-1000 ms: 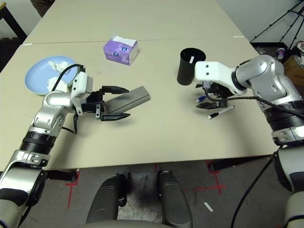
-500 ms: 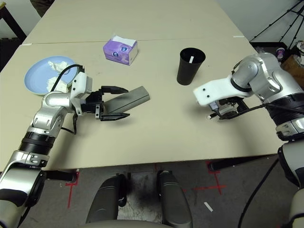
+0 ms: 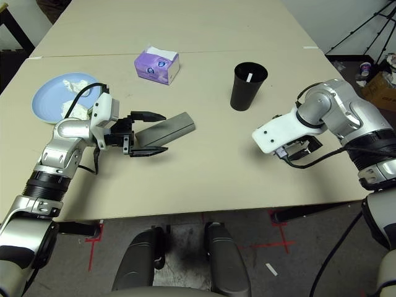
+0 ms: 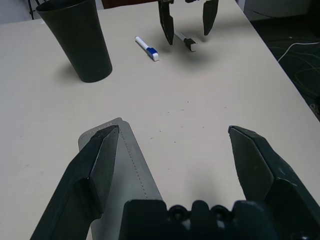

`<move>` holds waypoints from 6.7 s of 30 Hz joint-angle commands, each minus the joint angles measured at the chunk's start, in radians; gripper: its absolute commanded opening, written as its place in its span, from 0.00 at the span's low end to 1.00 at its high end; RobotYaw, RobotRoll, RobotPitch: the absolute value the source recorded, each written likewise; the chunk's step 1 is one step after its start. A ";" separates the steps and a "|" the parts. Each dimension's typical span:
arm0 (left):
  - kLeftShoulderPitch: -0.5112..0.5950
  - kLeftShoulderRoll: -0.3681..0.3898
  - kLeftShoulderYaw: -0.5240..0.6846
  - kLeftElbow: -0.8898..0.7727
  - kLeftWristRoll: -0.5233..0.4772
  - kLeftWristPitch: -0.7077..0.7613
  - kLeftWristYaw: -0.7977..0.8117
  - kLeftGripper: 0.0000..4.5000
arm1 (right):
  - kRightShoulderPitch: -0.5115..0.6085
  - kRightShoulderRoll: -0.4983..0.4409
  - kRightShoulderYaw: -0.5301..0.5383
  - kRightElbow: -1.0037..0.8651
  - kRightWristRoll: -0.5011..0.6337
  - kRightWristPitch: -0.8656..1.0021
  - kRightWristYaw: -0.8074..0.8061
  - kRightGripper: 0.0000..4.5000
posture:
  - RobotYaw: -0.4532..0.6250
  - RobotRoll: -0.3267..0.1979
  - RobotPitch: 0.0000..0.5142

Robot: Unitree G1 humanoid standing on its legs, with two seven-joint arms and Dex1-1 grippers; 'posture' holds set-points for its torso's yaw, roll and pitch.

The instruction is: Organize and tidy the items on the table.

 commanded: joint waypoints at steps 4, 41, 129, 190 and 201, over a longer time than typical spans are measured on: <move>-0.004 0.016 0.001 -0.018 0.012 0.009 -0.001 0.99 | 0.021 0.004 0.005 0.015 -0.006 -0.013 0.001 1.00 | 0.40 0.62 0.37; -0.026 -0.001 0.019 -0.027 -0.022 0.032 -0.004 1.00 | -0.181 -0.012 0.111 -0.044 0.309 0.256 0.083 0.07 | 0.39 0.62 0.33; 0.103 -0.035 0.137 -0.211 -0.095 0.191 0.256 1.00 | 0.001 0.388 -0.670 -0.135 0.694 0.806 -0.974 0.23 | 0.39 0.62 0.35; 0.146 0.007 0.126 -0.289 -0.095 0.235 0.230 1.00 | -0.359 0.223 0.155 0.607 -0.188 -0.205 -0.247 0.99 | 0.46 0.62 0.40; 0.162 0.016 0.133 -0.317 -0.099 0.252 0.243 1.00 | -0.389 0.264 0.171 0.682 -0.255 -0.249 -0.312 0.99 | 0.48 0.62 0.41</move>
